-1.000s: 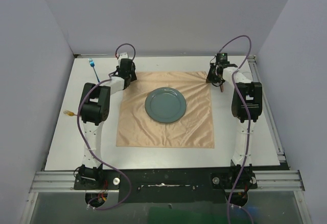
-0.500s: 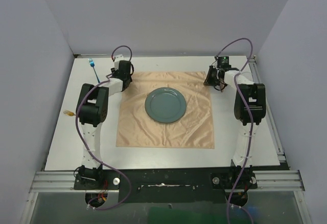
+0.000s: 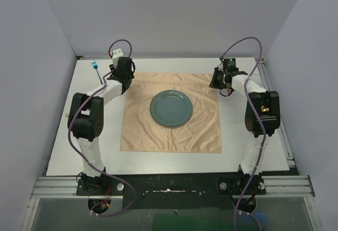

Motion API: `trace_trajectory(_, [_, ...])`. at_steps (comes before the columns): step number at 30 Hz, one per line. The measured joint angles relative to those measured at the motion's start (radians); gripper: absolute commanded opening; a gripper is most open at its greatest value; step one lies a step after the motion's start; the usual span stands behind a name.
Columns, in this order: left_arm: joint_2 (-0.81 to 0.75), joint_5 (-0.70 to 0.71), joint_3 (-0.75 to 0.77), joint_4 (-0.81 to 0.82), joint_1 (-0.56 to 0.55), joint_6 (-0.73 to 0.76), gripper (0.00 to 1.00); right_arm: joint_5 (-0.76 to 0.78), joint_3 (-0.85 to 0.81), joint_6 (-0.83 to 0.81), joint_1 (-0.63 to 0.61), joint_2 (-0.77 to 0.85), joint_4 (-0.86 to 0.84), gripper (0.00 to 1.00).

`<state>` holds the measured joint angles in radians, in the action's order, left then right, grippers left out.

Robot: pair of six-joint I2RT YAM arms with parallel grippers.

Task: Set the dinner table for one person
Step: Adjust the napkin at the center of the board.

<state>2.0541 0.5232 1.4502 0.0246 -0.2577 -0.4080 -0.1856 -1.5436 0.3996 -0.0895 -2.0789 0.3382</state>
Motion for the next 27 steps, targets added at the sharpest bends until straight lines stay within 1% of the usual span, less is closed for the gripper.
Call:
trace_trajectory(2, [-0.077,0.000,-0.053,0.001,-0.004,-0.027,0.42,0.034,0.055,-0.001,-0.019,0.064,0.002,0.23])
trace_trajectory(4, [-0.184,-0.013,-0.124,0.000,-0.011,-0.066,0.41,0.087,0.087,-0.009,-0.053,0.134,0.006,0.26])
trace_trajectory(8, [-0.409,-0.074,-0.250,-0.018,-0.026,-0.165,0.41,0.185,0.097,-0.027,-0.145,0.259,0.020,0.26])
trace_trajectory(10, [-0.546,-0.101,-0.334,-0.043,-0.044,-0.217,0.41,0.232,0.120,-0.028,-0.195,0.325,0.022,0.27])
trace_trajectory(14, [-0.777,-0.153,-0.483,-0.147,-0.116,-0.286,0.41,0.292,0.244,-0.018,-0.285,0.457,0.041,0.27])
trace_trajectory(16, [-0.855,-0.174,-0.537,-0.226,-0.174,-0.305,0.41,0.316,0.313,-0.002,-0.313,0.504,0.074,0.26])
trace_trajectory(18, [-0.901,-0.182,-0.578,-0.316,-0.247,-0.323,0.41,0.348,0.369,0.014,-0.336,0.534,0.114,0.26])
trace_trajectory(21, [-0.923,-0.179,-0.619,-0.443,-0.351,-0.349,0.40,0.403,0.422,0.046,-0.372,0.562,0.175,0.26])
trace_trajectory(24, [-0.913,-0.164,-0.635,-0.560,-0.421,-0.375,0.40,0.463,0.465,0.085,-0.430,0.597,0.241,0.26])
trace_trajectory(27, [-0.871,-0.104,-0.633,-0.645,-0.481,-0.405,0.40,0.506,0.501,0.132,-0.486,0.624,0.290,0.26])
